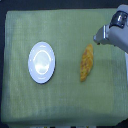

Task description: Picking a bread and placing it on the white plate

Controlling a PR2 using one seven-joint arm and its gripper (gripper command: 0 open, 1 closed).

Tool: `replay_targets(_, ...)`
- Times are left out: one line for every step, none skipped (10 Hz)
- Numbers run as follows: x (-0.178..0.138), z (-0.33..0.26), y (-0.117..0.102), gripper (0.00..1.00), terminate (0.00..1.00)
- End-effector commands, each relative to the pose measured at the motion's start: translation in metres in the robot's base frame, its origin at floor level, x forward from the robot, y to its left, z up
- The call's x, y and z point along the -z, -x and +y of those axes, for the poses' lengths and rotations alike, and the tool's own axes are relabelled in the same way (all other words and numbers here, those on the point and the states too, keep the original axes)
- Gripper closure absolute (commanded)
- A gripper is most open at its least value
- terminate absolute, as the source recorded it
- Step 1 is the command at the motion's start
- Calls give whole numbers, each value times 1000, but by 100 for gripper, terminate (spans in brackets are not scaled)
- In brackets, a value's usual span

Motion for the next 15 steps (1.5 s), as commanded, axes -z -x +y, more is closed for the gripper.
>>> replay_targets(0,0,0,0,0)
replay_targets(5,7,-1,0,0)
replay_targets(8,8,-2,0,0)
replay_targets(12,8,-3,0,0)
replay_targets(16,10,-6,0,0)
replay_targets(23,19,-10,0,0)
replay_targets(32,31,-14,0,0)
replay_targets(41,39,-18,0,0)
replay_targets(52,48,-20,0,0)
replay_targets(66,55,-21,0,0)
replay_targets(93,60,-24,0,0)
replay_targets(100,59,-24,0,0)
replay_targets(114,57,-21,0,0)
replay_targets(127,60,-16,0,0)
replay_targets(142,62,-14,0,0)
